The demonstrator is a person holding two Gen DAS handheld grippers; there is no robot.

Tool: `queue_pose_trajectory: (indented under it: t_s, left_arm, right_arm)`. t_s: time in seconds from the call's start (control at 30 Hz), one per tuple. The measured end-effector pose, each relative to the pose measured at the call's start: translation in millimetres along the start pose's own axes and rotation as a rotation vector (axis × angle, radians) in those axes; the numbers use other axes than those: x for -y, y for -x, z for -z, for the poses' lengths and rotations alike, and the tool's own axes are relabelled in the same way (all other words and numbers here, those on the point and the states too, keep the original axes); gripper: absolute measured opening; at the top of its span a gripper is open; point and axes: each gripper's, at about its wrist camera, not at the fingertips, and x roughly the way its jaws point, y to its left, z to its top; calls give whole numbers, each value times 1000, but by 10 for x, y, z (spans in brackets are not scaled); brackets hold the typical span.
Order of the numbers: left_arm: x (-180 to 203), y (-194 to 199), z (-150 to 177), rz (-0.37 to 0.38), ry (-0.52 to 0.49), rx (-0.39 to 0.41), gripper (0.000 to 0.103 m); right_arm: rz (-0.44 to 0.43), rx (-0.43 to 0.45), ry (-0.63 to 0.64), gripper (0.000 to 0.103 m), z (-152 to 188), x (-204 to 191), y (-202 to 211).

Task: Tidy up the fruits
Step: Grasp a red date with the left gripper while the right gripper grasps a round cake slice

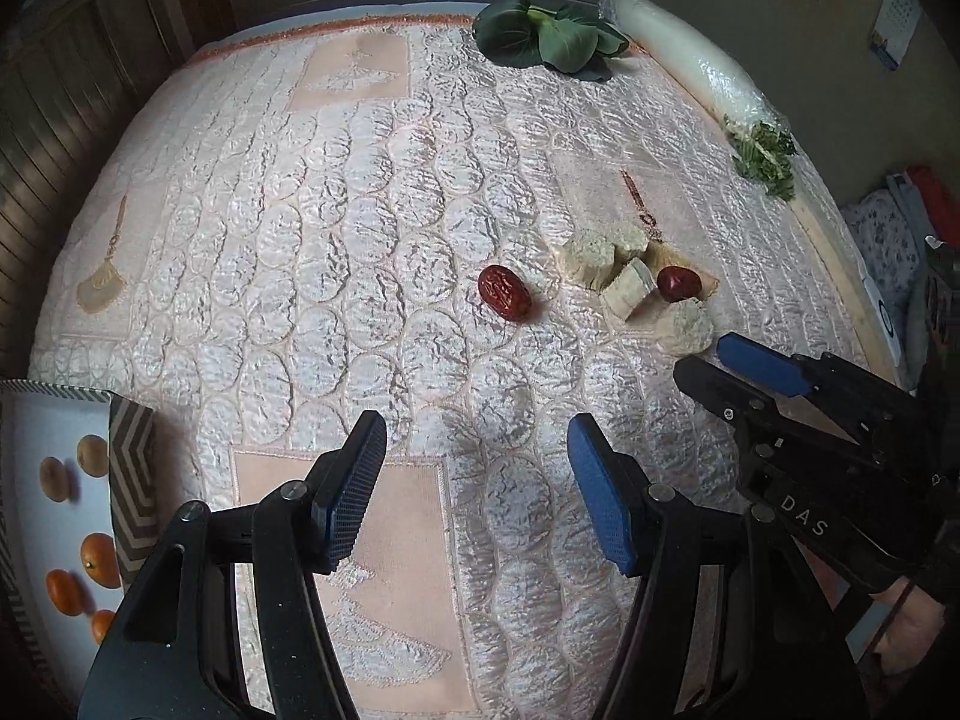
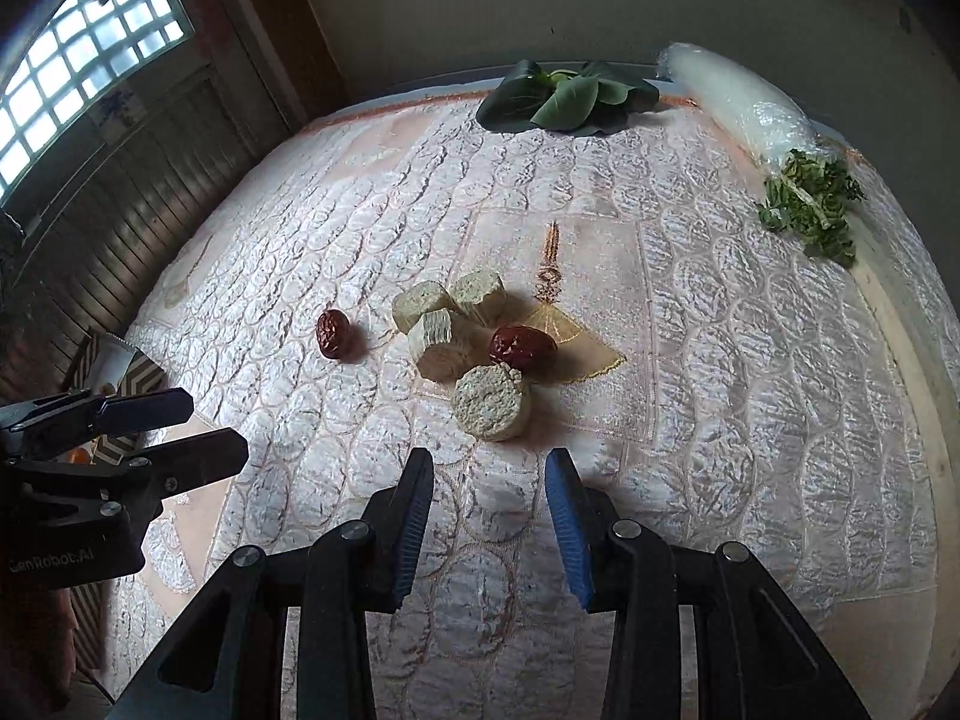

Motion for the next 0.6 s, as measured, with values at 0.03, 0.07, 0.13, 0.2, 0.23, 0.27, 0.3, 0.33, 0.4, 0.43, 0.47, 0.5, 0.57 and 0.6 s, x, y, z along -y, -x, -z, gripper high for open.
queue_pose_trajectory:
  t_s: [0.03, 0.07, 0.13, 0.2, 0.23, 0.27, 0.3, 0.33, 0.4, 0.43, 0.47, 0.5, 0.57, 0.6]
  left_arm:
    - [-4, -19, -29, 3, 0, 0, 63]
    - [-5, -42, -62, 7, 2, -1, 63]
    - [-10, -92, -126, 16, 5, -7, 63]
    - [-14, -148, -191, 22, 11, -11, 63]
    - [-12, -181, -229, 24, 14, -14, 63]
    - [-12, -210, -264, 25, 17, -15, 63]
    - [-10, -237, -298, 24, 19, -16, 63]
    - [-7, -266, -337, 20, 20, -16, 63]
    - [-5, -326, -402, 14, 24, -18, 63]
    - [-6, -356, -430, 14, 28, -19, 63]
    - [-9, -391, -458, 14, 29, -22, 63]
    - [-9, -425, -480, 15, 31, -26, 63]
    - [-10, -482, -513, 16, 31, -29, 63]
    - [0, -501, -524, 19, 26, -27, 62]
  right_arm:
    - [-1, -3, 2, 37, -28, 2, -36]
    - [-3, -6, 3, 37, -53, 5, -70]
    - [-12, -14, 13, 37, -93, 12, -130]
    - [-13, 0, 24, 33, -129, 17, -149]
    - [-19, 3, 23, 30, -139, 27, -152]
    - [-27, 5, 20, 30, -143, 39, -151]
    - [-32, 7, 20, 30, -156, 53, -153]
    - [-33, 12, 20, 30, -159, 63, -147]
    - [-33, 22, 8, 30, -164, 90, -129]
    - [-40, 25, -3, 30, -157, 109, -117]
    - [-45, 26, -13, 30, -153, 126, -111]
    - [-47, 25, -19, 30, -148, 136, -107]
    - [-52, 22, -23, 30, -139, 150, -108]
    - [-55, 20, -24, 30, -125, 153, -103]
